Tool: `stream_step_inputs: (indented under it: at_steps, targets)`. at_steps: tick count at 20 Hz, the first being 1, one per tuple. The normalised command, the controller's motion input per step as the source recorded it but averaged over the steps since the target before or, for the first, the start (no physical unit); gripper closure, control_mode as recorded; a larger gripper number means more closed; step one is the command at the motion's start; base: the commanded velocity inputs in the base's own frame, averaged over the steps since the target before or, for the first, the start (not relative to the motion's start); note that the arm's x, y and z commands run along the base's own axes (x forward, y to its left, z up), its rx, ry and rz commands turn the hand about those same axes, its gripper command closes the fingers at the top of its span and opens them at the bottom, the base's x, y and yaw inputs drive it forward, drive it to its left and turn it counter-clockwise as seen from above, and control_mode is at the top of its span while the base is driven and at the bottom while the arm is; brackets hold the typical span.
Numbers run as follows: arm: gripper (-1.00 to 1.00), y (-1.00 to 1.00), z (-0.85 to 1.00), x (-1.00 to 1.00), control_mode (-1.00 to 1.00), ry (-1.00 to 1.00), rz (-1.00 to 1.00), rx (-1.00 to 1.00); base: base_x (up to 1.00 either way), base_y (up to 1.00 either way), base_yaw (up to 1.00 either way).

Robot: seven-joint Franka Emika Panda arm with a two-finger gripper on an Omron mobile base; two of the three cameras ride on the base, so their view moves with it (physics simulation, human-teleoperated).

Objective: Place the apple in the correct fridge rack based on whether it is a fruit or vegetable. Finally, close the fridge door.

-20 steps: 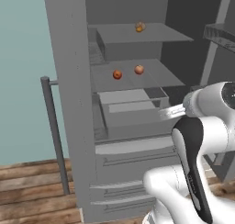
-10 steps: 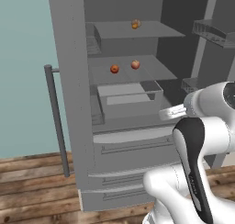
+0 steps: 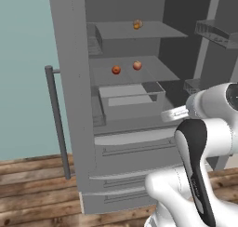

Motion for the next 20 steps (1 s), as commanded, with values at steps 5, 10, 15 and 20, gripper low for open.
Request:
stream_step_inputs:
  at_steps: [5, 10, 15, 20]
  targets:
    - [-1.0, 0.0, 0.0, 0.0, 1.0, 0.0, 0.0, 0.0, 0.0, 0.0, 0.01]
    - [-1.0, -0.21, 0.05, -0.15, -1.0, -0.09, 0.0, 0.13, 0.0, 0.0, 0.0]
    - [-1.0, -0.96, 0.55, -0.2, -1.0, -0.26, 0.0, 0.19, 0.0, 0.0, 0.0]
    - [-1.0, -1.0, 0.58, -0.51, -1.0, -0.32, -0.01, 0.23, 0.0, 0.0, 0.0]
